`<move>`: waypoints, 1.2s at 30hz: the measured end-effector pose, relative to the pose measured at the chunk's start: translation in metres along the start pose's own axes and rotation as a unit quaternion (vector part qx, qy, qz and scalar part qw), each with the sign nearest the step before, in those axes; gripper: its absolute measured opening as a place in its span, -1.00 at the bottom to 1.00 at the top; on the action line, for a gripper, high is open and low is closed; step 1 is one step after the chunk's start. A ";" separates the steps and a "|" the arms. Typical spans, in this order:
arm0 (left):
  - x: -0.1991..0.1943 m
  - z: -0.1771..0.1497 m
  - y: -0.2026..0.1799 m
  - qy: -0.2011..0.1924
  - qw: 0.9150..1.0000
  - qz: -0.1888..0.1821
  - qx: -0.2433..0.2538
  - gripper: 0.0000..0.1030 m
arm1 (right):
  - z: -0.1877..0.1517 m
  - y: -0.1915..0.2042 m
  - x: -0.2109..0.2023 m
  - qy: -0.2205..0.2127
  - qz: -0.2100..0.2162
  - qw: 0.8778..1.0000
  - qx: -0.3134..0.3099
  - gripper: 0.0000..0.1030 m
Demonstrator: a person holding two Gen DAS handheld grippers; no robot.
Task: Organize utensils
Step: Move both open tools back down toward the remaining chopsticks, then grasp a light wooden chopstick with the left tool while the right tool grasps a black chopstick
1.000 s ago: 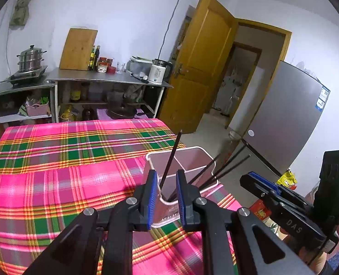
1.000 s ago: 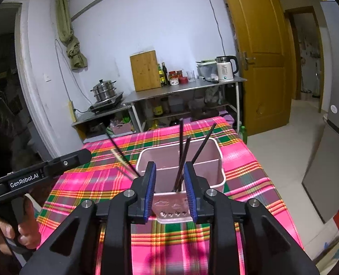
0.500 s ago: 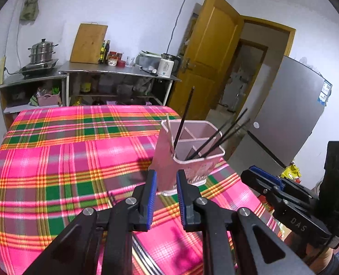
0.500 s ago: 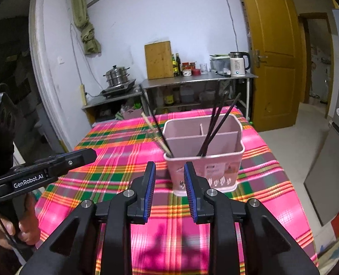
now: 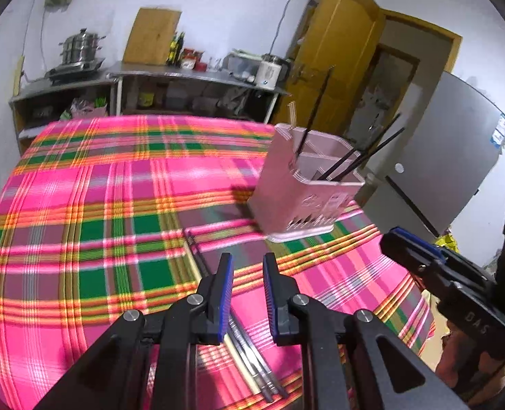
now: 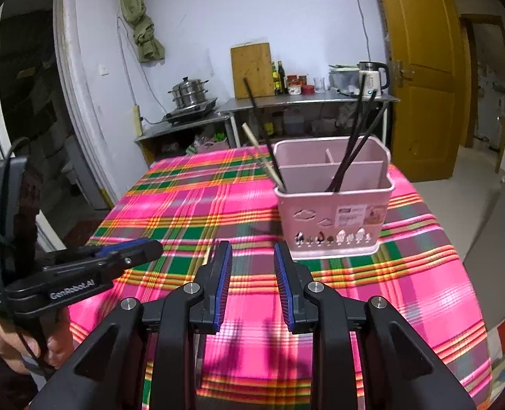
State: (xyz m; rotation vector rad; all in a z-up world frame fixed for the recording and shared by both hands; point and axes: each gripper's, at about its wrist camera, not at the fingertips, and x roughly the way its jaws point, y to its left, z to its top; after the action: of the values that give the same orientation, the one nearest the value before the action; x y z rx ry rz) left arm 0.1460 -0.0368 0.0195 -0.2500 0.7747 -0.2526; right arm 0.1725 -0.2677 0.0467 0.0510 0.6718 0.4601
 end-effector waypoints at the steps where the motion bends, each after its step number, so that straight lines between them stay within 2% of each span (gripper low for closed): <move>1: 0.002 -0.003 0.004 0.004 1.000 0.002 -0.004 -0.67 | -0.001 0.001 0.003 0.004 0.002 1.000 -0.002 -0.49; 5: 0.019 -0.015 0.021 0.025 0.999 0.018 -0.022 -0.66 | -0.008 0.005 0.016 0.018 0.009 1.000 -0.006 -0.49; 10: 0.048 -0.033 0.043 0.063 0.996 0.037 -0.054 -0.48 | -0.019 0.006 0.034 0.043 0.015 0.999 -0.005 -0.49; 15: 0.070 -0.042 0.054 0.087 0.993 0.051 -0.068 -0.47 | -0.025 0.004 0.046 0.058 0.017 0.998 -0.003 -0.49; 18: 0.075 -0.042 0.051 0.085 0.993 0.060 -0.061 -0.45 | -0.026 0.002 0.050 0.062 0.017 0.998 0.000 -0.49; 23: 0.082 -0.040 0.040 0.078 0.993 0.080 -0.038 -0.28 | -0.027 0.000 0.052 0.064 0.019 0.998 0.004 -0.49; 27: 0.088 -0.044 0.022 0.072 0.991 0.112 0.008 -0.09 | -0.027 0.000 0.052 0.064 0.019 0.998 0.005 -0.49; 36: 0.085 -0.051 0.025 0.061 0.989 0.135 0.024 -0.06 | -0.027 -0.006 0.045 0.057 0.015 0.998 0.012 -0.49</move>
State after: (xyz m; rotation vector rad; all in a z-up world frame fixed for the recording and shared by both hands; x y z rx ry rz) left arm 0.1710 -0.0470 -0.0790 -0.0821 0.9125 -0.0304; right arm 0.1890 -0.2570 -0.0025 0.0569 0.7901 0.4864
